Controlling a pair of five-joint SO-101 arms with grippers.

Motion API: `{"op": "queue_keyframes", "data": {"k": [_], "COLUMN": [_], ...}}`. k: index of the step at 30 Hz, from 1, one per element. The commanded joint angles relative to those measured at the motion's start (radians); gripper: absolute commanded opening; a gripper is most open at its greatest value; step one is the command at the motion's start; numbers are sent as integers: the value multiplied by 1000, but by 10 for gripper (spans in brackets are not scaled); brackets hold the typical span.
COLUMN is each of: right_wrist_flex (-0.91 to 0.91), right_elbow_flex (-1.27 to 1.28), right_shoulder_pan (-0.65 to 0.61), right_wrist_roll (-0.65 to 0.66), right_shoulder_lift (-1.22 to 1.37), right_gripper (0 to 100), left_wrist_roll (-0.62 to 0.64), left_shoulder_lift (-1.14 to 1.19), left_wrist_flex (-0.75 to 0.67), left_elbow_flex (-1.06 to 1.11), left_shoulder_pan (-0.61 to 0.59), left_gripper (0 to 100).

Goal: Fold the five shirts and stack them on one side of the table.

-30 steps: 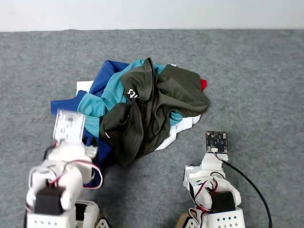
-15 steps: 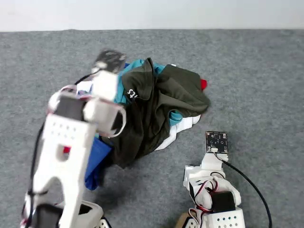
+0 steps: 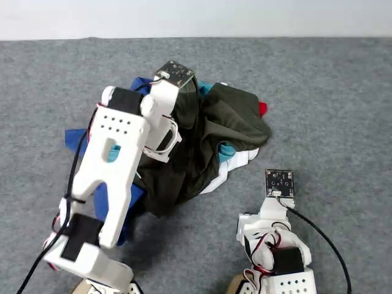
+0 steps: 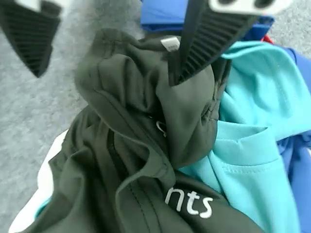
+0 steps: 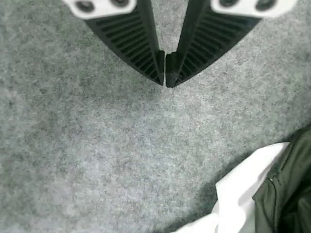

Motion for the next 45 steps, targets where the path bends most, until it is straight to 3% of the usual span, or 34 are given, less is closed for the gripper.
{"op": "queue_keyframes", "data": {"k": [1,7,16,19,25,28,34,45], "right_wrist_flex": [7,7,7,7,7,7,7,7], "right_elbow_flex": [15,15,15,15,15,15,15,15], "right_shoulder_pan": [10,10,10,10,10,10,10,10], "right_wrist_roll": [5,5,5,5,5,5,5,5], "right_shoulder_lift": [-10,-10,-10,-10,-10,-10,-10,-10], "right_gripper": [9,9,9,9,9,9,9,9], "left_wrist_roll": [-29,-72,-71,-84,-155,-149,-69,14], "left_shoulder_lift": [66,253,502,534,534,534,400,-61], "left_wrist_flex": [11,-60,-126,-127,-64,34,31,28], "left_elbow_flex": [-61,-124,-130,-133,-254,-383,-524,-544], "left_shoulder_pan": [-37,-104,-104,-103,-92,-91,-124,-173], "left_gripper": [387,388,381,292,5,5,4,4]}}
